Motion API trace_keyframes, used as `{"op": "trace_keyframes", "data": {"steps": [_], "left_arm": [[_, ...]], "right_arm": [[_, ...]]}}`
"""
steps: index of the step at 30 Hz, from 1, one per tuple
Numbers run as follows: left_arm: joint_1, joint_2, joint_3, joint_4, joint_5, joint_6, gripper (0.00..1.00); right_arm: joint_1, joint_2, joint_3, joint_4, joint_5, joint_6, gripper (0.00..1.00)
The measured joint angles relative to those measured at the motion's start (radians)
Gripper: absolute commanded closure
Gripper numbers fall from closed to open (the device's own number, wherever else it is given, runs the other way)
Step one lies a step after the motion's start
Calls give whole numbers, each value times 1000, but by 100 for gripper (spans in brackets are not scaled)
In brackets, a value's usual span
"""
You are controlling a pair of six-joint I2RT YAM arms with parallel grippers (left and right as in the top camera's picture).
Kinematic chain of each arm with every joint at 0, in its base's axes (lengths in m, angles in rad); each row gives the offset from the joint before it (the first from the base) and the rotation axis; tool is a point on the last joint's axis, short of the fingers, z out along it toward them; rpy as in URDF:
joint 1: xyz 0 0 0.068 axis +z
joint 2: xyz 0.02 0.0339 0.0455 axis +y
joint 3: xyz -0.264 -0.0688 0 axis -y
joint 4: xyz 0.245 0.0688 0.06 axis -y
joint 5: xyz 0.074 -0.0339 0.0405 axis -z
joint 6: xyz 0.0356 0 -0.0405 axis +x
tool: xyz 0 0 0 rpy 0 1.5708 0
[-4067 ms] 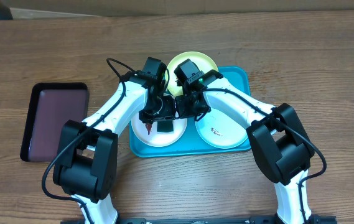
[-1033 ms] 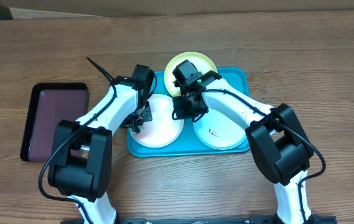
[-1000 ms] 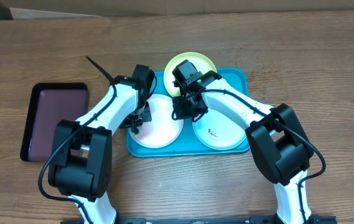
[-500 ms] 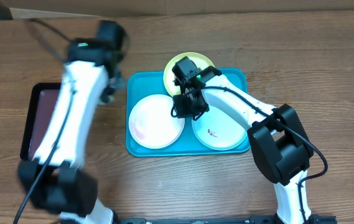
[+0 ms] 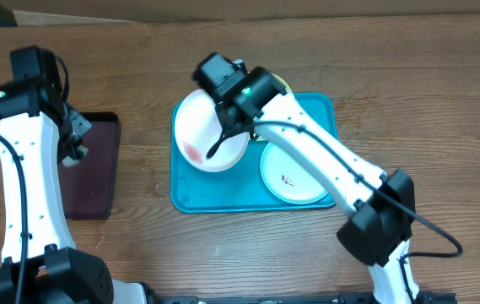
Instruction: Clean dirty plates on tray and stack at the side
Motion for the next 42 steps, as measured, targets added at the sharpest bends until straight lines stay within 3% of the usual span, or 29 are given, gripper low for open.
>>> {"op": "trace_keyframes", "data": {"steps": [8, 21, 35, 42], "left_arm": [[44, 3, -201, 154, 109, 24, 96], [172, 4, -211, 158, 238, 58, 96], [178, 4, -211, 162, 289, 74, 96], [178, 4, -211, 165, 293, 78, 96]], "right_arm": [[203, -21, 38, -61, 458, -32, 96], [356, -21, 38, -13, 843, -184, 96], [356, -21, 38, -14, 798, -209, 96], [305, -21, 38, -4, 449, -159, 96]]}}
